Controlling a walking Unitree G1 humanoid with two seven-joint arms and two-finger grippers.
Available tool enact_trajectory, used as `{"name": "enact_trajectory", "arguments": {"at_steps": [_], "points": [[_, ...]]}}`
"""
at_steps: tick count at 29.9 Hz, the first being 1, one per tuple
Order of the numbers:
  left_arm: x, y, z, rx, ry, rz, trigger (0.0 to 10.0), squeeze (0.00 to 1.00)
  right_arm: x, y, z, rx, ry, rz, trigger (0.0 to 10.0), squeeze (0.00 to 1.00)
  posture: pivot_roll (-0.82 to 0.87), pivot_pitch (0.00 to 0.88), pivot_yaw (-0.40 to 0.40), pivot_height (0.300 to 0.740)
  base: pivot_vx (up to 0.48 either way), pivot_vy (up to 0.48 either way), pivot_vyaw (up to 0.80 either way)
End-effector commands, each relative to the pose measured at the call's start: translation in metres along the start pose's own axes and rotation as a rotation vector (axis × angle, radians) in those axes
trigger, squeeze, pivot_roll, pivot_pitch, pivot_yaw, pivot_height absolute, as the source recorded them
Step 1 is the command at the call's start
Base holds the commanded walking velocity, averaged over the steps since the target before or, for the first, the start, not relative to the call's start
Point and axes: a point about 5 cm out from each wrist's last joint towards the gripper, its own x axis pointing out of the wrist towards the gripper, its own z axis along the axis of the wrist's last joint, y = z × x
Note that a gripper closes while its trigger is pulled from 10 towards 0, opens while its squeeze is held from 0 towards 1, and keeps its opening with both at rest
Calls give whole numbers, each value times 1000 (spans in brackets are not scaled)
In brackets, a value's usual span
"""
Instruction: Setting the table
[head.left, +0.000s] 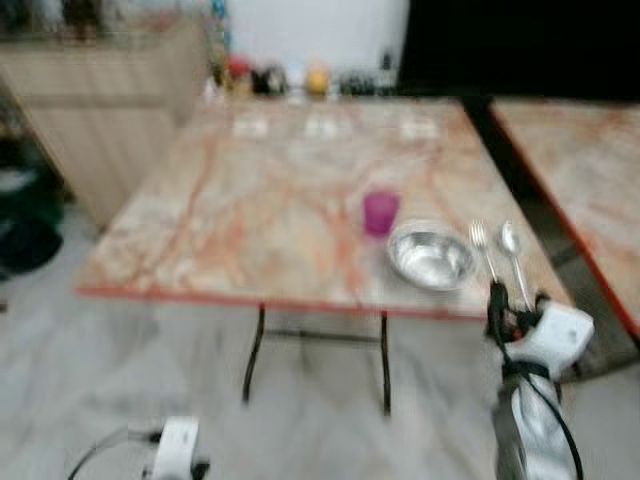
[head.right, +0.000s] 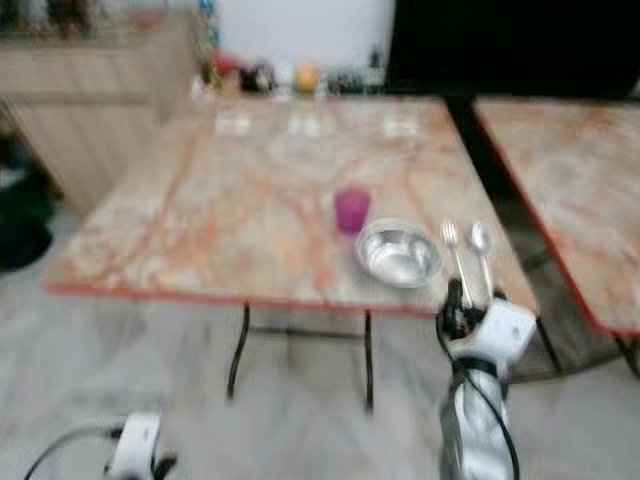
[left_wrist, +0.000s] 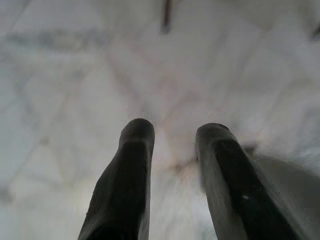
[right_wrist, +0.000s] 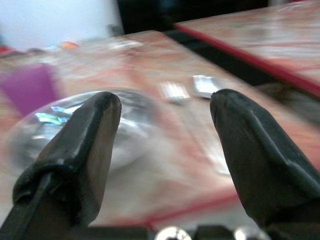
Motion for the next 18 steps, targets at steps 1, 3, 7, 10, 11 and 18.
{"name": "enact_trajectory", "arguments": {"at_steps": [1,3,7,10,11,18], "points": [[3,-7,8,-4,-21,-19,10000,0,-3,-13,-1,-22,10,-30,10000,0,107,5,-26,740,251,0,0],[3,-7,8,-4,-21,-19,10000,0,-3,-13,-1,-25,9,-24,10000,0,107,5,-26,740,251,0,0],[3,-7,9,-5,-23,-19,10000,0,-3,-13,0,-25,9,-22,10000,0,106,11,-26,740,251,0,0],[3,-7,9,-7,-24,-19,10000,0,-2,-13,0,-21,11,-19,10000,0,106,12,-27,740,167,0,0],[3,-7,9,-7,-24,-19,10000,0,-2,-13,0,-21,11,-19,10000,0,106,12,-27,740,0,0,0],[3,-8,10,-7,-23,-19,10000,0,0,-9,2,-19,9,-1,10000,0,106,15,-29,740,139,0,0]]}}
